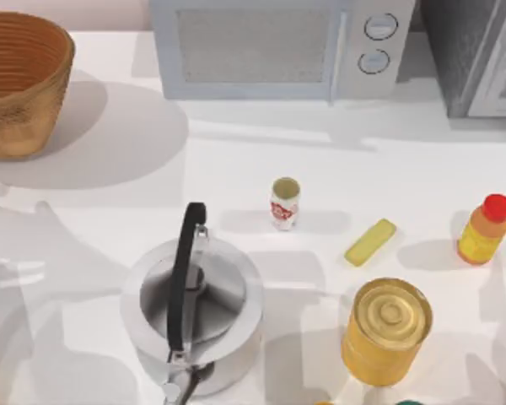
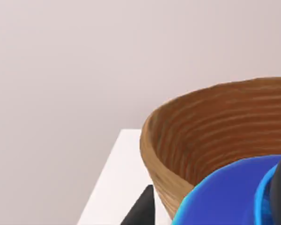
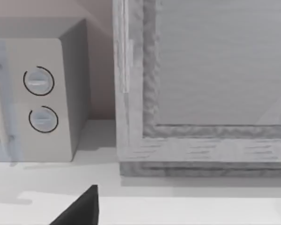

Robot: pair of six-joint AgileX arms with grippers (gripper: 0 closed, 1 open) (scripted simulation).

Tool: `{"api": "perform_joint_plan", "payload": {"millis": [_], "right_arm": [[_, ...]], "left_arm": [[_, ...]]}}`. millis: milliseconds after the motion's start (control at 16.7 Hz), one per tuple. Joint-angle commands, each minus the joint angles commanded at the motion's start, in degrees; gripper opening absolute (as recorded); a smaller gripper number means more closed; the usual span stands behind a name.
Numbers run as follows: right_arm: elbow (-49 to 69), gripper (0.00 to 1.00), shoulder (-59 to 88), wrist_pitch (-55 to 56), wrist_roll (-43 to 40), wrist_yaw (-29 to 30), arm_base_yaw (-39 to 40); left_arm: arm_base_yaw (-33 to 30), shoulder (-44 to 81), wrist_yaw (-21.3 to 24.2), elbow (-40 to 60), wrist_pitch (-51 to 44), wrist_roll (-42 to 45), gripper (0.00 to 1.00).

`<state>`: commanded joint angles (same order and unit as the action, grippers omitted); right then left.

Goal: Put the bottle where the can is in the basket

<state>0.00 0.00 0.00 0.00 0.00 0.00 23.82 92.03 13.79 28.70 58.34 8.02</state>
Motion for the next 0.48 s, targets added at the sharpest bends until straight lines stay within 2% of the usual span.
{"api": "perform_joint_plan", "payload": {"millis": [180, 480], "right_arm": [[0.0, 1.00, 0.0, 0.0, 0.0, 0.0, 0.0], [0.0, 1.00, 0.0, 0.0, 0.0, 0.0, 0.0]], "left_arm": [[0.2, -3.9, 1.1, 11.6, -16.6, 0.3, 0.00], [-4.8, -4.1, 1.4, 30.7, -42.8, -1.0, 0.00]]}}
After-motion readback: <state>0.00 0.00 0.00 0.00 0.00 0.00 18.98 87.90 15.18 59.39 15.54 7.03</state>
